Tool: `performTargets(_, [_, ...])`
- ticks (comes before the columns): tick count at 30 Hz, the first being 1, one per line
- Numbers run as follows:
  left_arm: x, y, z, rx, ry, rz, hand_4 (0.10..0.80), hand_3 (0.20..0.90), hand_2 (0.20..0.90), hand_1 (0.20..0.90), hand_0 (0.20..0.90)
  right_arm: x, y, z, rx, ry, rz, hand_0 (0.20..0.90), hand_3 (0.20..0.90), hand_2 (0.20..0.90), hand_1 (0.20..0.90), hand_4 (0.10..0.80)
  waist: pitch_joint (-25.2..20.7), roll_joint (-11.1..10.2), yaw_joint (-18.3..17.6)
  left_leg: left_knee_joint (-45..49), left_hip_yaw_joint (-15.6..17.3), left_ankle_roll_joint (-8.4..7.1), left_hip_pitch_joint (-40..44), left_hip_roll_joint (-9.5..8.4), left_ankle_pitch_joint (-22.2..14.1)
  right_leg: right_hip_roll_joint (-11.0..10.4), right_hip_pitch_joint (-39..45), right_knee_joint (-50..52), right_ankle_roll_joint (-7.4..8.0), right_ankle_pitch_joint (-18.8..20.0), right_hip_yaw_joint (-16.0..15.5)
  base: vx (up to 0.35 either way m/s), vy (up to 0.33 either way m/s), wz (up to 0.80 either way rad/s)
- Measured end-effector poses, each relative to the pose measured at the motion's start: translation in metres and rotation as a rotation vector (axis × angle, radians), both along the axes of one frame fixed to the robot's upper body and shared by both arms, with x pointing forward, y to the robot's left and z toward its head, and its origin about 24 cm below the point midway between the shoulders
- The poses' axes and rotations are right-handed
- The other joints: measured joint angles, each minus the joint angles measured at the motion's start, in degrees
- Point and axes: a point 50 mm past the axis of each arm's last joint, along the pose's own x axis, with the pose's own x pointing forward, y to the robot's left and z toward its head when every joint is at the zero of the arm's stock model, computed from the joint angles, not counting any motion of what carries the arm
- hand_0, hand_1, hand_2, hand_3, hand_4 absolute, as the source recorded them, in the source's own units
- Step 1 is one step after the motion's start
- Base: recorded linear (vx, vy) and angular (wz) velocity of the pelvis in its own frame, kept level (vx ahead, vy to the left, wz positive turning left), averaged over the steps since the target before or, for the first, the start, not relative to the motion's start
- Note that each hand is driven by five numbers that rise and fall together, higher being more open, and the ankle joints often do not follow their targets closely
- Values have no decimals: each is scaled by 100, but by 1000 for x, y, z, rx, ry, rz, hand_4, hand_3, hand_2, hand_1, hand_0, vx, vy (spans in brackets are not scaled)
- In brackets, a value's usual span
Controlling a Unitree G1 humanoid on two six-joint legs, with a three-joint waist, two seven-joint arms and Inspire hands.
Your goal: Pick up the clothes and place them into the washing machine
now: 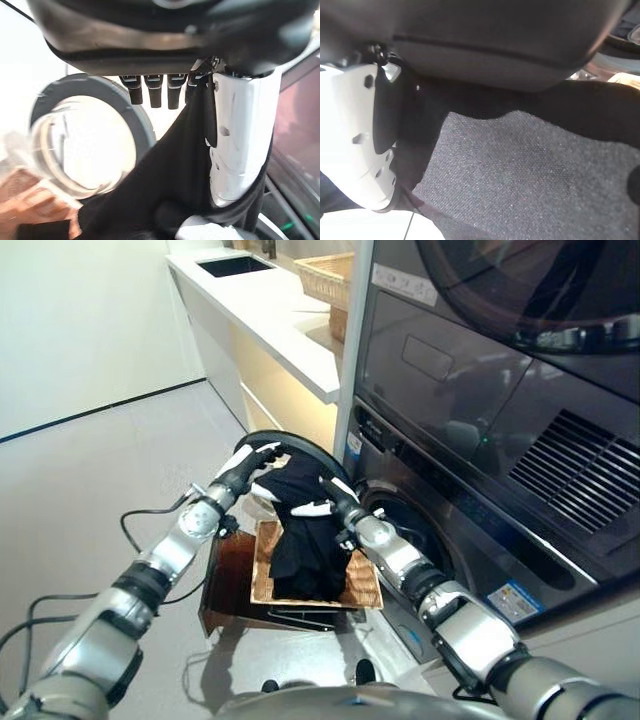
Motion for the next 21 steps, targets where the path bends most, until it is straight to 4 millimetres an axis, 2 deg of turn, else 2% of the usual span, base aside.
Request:
performTargets(2, [-7,7,-7,-26,15,29,800,900,900,900,900,-1,0,-2,15,11,-9,200,200,200,200,300,1,3,2,0,-16,-3,2,-1,-4,-1,2,-1,5,-5,-5,0,0,0])
performTargets(4, [-15,26,-12,-119,23,135,800,900,900,900,900,-2,-20,-12,30,72,-116,200,200,200,200,300,2,8,18,0,-31,-2,-2,-5,-3,-5,4,-2,10,-7,-15,0,0,0])
performTargets(6, [-20,37,-15,-145,27,192,800,900,900,900,900,-4,-36,-19,15,100,-168,200,200,200,200,300,2,10,56,0,-37,-3,-7,-8,-4,-6,4,-1,15,-7,-23,0,0,0])
performTargets(8, [-25,48,-24,-178,46,282,800,900,900,900,900,-14,-66,-31,-6,135,-264,200,200,200,200,300,-3,35,156,0,-45,-1,-8,-12,-5,-14,9,-10,21,-12,-35,0,0,0])
performTargets(9, [-27,49,-28,-179,56,296,800,900,900,900,900,-15,-71,-33,-15,139,-274,200,200,200,200,300,2,39,155,0,-47,-1,-13,-12,-5,-11,6,-12,21,-12,-39,0,0,0])
performTargets(12, [-37,48,-56,-239,128,408,800,900,900,900,900,-23,-85,-40,-2,167,-339,200,200,200,200,300,-22,83,151,1,-59,11,-8,-15,5,-14,18,-1,24,-11,-52,0,0,0])
performTargets(16, [-56,20,-92,-313,250,440,800,900,900,900,900,-25,-87,-42,34,178,-386,200,200,200,200,300,-25,89,123,0,-64,10,-4,-10,17,-10,21,0,22,-12,-52,0,0,0])
performTargets(18, [-64,9,-101,-340,284,449,800,900,900,900,900,-24,-86,-42,44,177,-397,200,200,200,200,300,-25,89,116,-2,-64,-12,-5,-9,9,-9,19,0,-1,-26,-53,0,0,0])
performTargets(21, [-69,6,-110,-345,320,465,800,900,900,900,900,-24,-87,-42,51,177,-411,200,200,200,200,300,-26,91,113,-3,-63,-14,-5,-9,10,-10,19,0,-6,-29,-53,0,0,0])
